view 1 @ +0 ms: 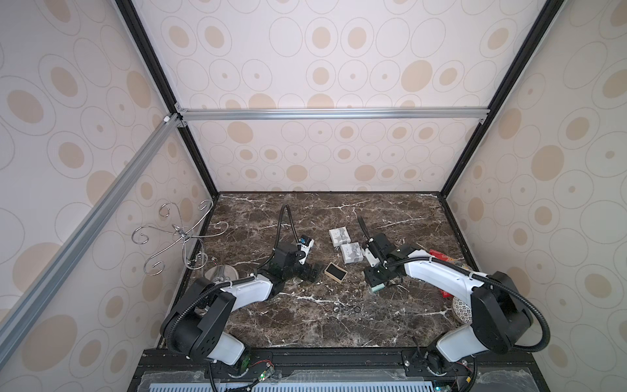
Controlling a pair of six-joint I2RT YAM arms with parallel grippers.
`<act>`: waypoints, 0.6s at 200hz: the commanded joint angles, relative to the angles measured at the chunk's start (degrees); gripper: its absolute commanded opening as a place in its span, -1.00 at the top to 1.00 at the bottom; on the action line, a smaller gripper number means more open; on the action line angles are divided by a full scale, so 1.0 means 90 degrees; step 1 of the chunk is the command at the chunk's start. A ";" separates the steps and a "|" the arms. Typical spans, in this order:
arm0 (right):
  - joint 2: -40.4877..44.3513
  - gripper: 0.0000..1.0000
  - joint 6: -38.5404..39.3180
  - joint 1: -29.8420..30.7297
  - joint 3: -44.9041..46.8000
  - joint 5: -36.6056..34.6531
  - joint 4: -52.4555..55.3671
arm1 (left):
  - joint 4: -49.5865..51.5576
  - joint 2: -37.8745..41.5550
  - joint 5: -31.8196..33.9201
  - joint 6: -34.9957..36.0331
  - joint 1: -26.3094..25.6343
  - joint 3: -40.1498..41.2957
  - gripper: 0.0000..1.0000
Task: Take the rings out of the lift-off lid box
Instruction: Pick up the lid from the center of the board.
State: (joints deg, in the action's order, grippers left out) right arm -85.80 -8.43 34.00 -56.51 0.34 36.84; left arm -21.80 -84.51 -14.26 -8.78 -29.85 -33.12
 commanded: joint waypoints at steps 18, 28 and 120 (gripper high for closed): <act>-0.0046 0.07 0.1602 0.0355 -0.0692 0.0791 0.0042 | 0.0081 0.0146 -0.0054 0.0194 0.0121 -0.0014 -1.00; -0.0240 0.09 0.1838 0.0406 -0.0925 0.0888 0.0023 | 0.0088 0.0168 -0.0071 0.0184 0.0138 0.0005 -1.00; -0.1999 0.17 0.3277 0.0631 -0.2318 0.1342 0.0223 | 0.0098 0.0356 -0.0144 0.0179 0.0289 0.0186 -1.00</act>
State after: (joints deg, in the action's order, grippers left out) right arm -102.39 16.05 38.92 -74.91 10.92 37.08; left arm -21.47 -81.41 -14.57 -8.25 -27.83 -31.38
